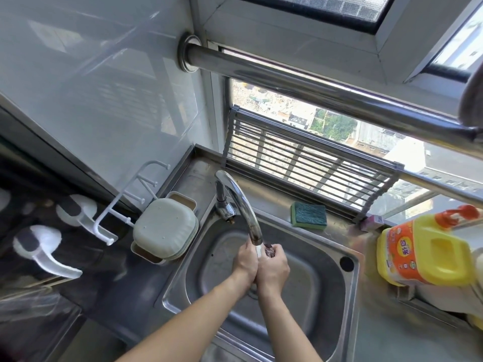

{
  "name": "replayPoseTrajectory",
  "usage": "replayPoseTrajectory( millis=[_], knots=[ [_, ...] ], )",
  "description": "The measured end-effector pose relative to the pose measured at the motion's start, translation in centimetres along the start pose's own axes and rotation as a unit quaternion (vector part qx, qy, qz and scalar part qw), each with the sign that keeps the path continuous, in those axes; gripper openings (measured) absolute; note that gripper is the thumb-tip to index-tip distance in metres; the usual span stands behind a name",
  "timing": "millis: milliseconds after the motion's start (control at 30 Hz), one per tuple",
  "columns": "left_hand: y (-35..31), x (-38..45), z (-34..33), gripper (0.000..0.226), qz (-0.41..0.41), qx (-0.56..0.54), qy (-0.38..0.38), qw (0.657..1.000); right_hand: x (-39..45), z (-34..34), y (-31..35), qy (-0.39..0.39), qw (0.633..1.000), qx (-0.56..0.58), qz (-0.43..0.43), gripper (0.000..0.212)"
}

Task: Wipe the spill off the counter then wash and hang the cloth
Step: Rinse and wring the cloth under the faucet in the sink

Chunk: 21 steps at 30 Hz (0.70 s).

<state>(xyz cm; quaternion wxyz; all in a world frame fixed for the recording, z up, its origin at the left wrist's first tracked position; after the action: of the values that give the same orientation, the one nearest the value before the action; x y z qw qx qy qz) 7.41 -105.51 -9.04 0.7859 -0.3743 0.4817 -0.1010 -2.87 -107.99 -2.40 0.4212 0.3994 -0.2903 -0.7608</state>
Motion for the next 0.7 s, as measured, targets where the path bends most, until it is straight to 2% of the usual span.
replayPoseTrajectory(
  millis=[100, 200, 400, 467, 600, 700],
  knots=[
    [-0.8, -1.3, 0.2, 0.043, 0.039, -0.091, -0.001, 0.995, -0.1, 0.2, 1.1, -0.009, 0.999, -0.006, 0.033, 0.052],
    [-0.9, -1.7, 0.4, 0.046, 0.069, -0.150, 0.005, 0.986, -0.3, -0.3, 1.6, 0.010, 0.998, -0.014, 0.068, 0.046],
    [-1.4, -1.8, 1.0, 0.037, 0.037, -0.130, 0.037, 0.990, 0.2, -0.7, 0.9, 0.050, 0.999, -0.012, 0.019, 0.045],
    [-1.2, -1.8, 1.3, 0.039, 0.016, -0.115, 0.074, 0.990, 0.5, -1.1, 0.0, 0.077, 0.997, -0.019, -0.022, 0.046],
    [-0.9, -2.2, 2.6, 0.039, -0.032, 0.022, 0.194, 0.980, 1.3, -1.0, -3.0, 0.084, 0.969, 0.077, -0.220, 0.030],
    [-0.6, -1.1, 3.9, 0.034, -0.054, 0.081, 0.168, 0.981, 1.8, -0.7, -4.3, 0.069, 0.955, 0.108, -0.268, 0.028]
  ],
)
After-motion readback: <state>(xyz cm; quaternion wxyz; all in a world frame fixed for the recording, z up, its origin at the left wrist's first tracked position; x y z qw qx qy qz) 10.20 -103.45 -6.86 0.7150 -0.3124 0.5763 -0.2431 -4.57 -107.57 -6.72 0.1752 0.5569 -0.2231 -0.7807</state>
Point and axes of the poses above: each hand's wrist, its own x-axis towards the middle knuckle, its own z-axis out of the back of the hand, y = z × x, the point moved 6 cm from there along x, towards the middle knuckle, and after that the axes turned 8 degrees about -y, right-handed, at the moved point
